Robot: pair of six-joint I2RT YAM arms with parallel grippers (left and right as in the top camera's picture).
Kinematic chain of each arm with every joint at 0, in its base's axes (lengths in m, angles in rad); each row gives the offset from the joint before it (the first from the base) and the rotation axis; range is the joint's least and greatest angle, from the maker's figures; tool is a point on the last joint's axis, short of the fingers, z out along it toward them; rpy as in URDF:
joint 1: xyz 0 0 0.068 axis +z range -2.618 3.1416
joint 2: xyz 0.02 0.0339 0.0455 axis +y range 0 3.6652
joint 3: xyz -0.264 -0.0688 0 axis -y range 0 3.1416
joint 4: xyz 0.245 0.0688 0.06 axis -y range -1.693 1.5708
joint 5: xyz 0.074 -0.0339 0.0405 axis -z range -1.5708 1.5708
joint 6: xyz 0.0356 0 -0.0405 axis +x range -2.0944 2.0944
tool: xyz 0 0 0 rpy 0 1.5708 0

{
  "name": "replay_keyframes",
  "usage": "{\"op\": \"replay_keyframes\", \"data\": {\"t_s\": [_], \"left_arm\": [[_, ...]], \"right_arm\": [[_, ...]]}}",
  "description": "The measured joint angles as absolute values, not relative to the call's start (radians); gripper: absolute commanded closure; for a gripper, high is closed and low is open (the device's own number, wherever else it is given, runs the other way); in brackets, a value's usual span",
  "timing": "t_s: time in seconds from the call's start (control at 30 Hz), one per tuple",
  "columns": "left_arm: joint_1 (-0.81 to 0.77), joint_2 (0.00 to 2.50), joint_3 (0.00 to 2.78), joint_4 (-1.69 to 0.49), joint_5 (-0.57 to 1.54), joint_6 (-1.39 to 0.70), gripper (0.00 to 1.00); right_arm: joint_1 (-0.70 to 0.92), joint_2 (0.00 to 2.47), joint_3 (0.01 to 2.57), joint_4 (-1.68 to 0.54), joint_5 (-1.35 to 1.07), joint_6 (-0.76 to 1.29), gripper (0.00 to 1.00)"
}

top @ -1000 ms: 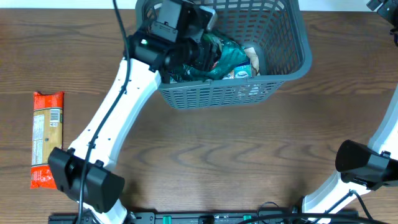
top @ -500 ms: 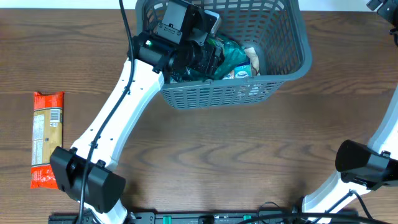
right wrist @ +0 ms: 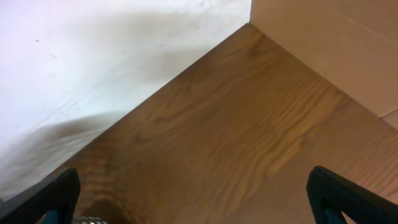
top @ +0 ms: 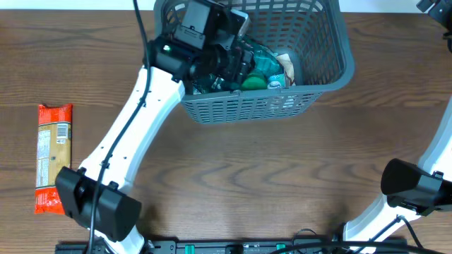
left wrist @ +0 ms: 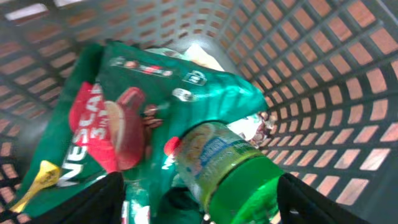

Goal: Pack container
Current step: 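Withdraw the left gripper and move it to the orange-beige snack pack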

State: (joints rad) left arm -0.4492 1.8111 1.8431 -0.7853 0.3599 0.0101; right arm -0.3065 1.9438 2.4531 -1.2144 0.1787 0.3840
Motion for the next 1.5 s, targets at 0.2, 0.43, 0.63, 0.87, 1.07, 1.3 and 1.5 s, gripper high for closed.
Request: {"op": "replay_keyframes", "data": {"t_s": [0.2, 0.43, 0.63, 0.87, 1.07, 1.3, 1.5], "left_arm": [[-0.345, 1.738, 1.913, -0.820, 0.294, -0.011, 0.28], [-0.167, 1.515, 1.980, -0.923, 0.014, -0.103, 0.25], [0.035, 1.425, 1.996, -1.136, -0.289, -0.165, 0.01], [0.224, 1.472, 1.957, -1.362, -0.381, -0.238, 0.01], [0.316, 1.483, 1.856, -1.427, -0.400, -0.326, 0.02], [0.378, 1.485, 1.631, -1.349, -0.400, -0.332, 0.02], [0.440, 1.488, 1.442, -1.222, -0.400, -0.228, 0.02]], "right_arm": [[-0.307, 1.944, 2.453, -1.215, 0.179, 0.384, 0.01], [-0.307, 1.944, 2.453, -1.215, 0.179, 0.384, 0.01], [-0.307, 1.944, 2.453, -1.215, 0.179, 0.384, 0.01], [-0.307, 1.944, 2.453, -1.214, 0.179, 0.384, 0.01], [-0.307, 1.944, 2.453, -1.215, 0.179, 0.384, 0.01], [-0.307, 1.944, 2.453, -1.215, 0.179, 0.384, 0.01], [-0.307, 1.944, 2.453, -1.215, 0.179, 0.384, 0.01]]}}
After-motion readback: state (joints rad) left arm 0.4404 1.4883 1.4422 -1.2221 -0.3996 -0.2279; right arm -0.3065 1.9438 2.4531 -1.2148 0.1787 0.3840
